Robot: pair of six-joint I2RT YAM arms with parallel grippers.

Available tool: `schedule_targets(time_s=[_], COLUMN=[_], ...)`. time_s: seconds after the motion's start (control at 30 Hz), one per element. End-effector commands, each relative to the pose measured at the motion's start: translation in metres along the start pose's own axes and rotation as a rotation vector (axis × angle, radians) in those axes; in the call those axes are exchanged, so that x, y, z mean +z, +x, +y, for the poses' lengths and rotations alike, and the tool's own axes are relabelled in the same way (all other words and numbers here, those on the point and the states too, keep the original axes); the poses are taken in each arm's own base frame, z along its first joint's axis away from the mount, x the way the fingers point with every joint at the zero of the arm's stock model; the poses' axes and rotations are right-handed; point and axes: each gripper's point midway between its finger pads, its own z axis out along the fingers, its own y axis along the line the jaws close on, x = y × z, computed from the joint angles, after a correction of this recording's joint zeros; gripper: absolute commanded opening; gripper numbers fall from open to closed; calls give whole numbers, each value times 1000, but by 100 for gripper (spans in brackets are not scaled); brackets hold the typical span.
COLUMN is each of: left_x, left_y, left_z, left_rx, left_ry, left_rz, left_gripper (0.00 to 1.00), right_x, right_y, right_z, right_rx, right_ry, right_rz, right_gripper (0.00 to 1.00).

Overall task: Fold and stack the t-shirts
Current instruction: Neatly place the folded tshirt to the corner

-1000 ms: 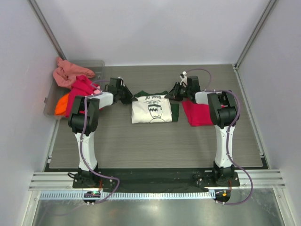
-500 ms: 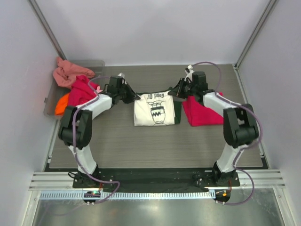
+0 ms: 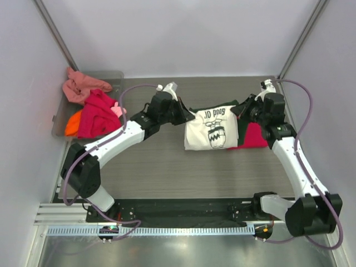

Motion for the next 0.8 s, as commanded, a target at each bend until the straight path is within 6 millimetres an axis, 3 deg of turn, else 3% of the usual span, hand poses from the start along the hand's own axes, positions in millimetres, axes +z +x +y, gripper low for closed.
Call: schedule_targets(time_s=[0.0, 0.03, 0.07, 0.13, 0.3, 0.37, 0.4, 0.47, 0.6, 0.77], left_x=[-16, -14, -8, 0, 34, 44, 58, 65, 91, 118], left_y=[-15, -10, 10, 14, 52, 54, 65, 64, 72, 67], left_z=[-63, -70, -82, -94, -130, -142, -139, -150, -149, -139], left_rx=[31, 37, 50, 45, 27, 12, 8, -8, -29, -31], left_ry=[94, 99, 112, 123, 195, 219, 215, 234, 230, 211], left_rz=[-89, -88, -58, -92, -96, -99, -85, -94, -94, -119], left_gripper=[0, 0, 0, 0, 0, 0, 0, 0, 0, 0], right_x=[-41, -48, -59, -67, -86, -95, -97, -100, -102, -83], right_y=[-24, -27, -31, -32, -55, -65, -69, -75, -84, -85], right_z=[-16, -27, -47, -65, -109, -127, -133, -144, -171, -182], right_rx=[-39, -36, -38, -38, -6, 23, 33, 60, 132, 186], right_ry=[168, 226, 338, 414, 573, 629, 640, 656, 673, 630], right_rz=[-105, -119, -144, -146, -195, -221, -224, -234, -248, -229], right_gripper=[1, 1, 1, 1, 1, 1, 1, 1, 1, 1])
